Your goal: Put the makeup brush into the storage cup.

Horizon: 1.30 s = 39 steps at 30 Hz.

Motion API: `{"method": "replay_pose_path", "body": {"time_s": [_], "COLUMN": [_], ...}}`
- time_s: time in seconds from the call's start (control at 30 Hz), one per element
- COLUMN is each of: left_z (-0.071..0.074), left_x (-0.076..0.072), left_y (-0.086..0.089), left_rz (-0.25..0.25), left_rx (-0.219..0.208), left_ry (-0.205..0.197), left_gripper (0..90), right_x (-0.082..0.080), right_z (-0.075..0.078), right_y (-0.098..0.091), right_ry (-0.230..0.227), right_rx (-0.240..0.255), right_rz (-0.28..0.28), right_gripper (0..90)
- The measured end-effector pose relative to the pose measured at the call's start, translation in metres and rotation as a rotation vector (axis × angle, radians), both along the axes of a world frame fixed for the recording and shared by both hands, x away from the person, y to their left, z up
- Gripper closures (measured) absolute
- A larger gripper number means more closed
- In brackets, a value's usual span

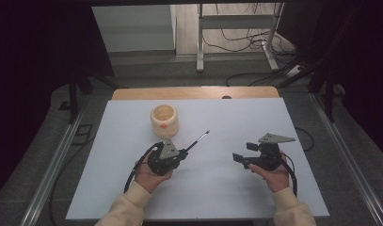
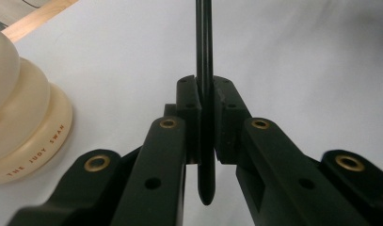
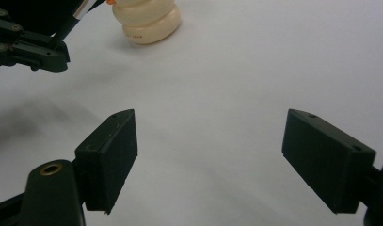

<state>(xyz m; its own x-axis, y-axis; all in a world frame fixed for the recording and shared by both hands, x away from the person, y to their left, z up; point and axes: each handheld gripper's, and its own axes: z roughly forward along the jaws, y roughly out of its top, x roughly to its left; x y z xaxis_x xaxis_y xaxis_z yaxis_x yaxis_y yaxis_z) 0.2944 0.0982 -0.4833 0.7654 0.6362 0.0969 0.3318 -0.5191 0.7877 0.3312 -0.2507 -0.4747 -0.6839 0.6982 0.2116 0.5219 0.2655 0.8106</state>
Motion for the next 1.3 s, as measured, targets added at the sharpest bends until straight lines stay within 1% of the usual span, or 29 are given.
{"method": "replay_pose_path", "body": {"time_s": [0.3,0.6,0.7,0.73,0.9,1.3], "left_z": [0.001,-0.001,-0.001,-0.002,-0.003,-0.005], "left_x": [-0.001,-0.002,-0.002,-0.003,-0.003,-0.004], "left_y": [-0.002,-0.007,-0.008,-0.009,-0.012,-0.016], "left_rz": [-0.001,-0.013,-0.015,-0.017,-0.026,-0.028], "left_rx": [-0.018,-0.013,-0.012,-0.012,-0.005,-0.004], "left_ry": [-0.006,-0.006,-0.005,-0.006,-0.008,-0.009], "left_gripper": [82.8,82.8,82.7,82.7,82.7,82.7], "right_x": [-0.002,-0.004,-0.005,-0.005,-0.005,-0.006], "right_z": [0.0,-0.002,-0.002,-0.001,-0.001,0.002], "right_y": [0.014,0.028,0.03,0.031,0.033,0.038], "right_ry": [-0.008,-0.018,-0.02,-0.027,-0.035,-0.049], "right_rx": [0.008,0.019,0.025,0.031,0.036,0.044], "right_rz": [0.025,0.049,0.052,0.053,0.057,0.049], "right_gripper": [19.1,19.2,19.4,19.6,20.3,19.9]}}
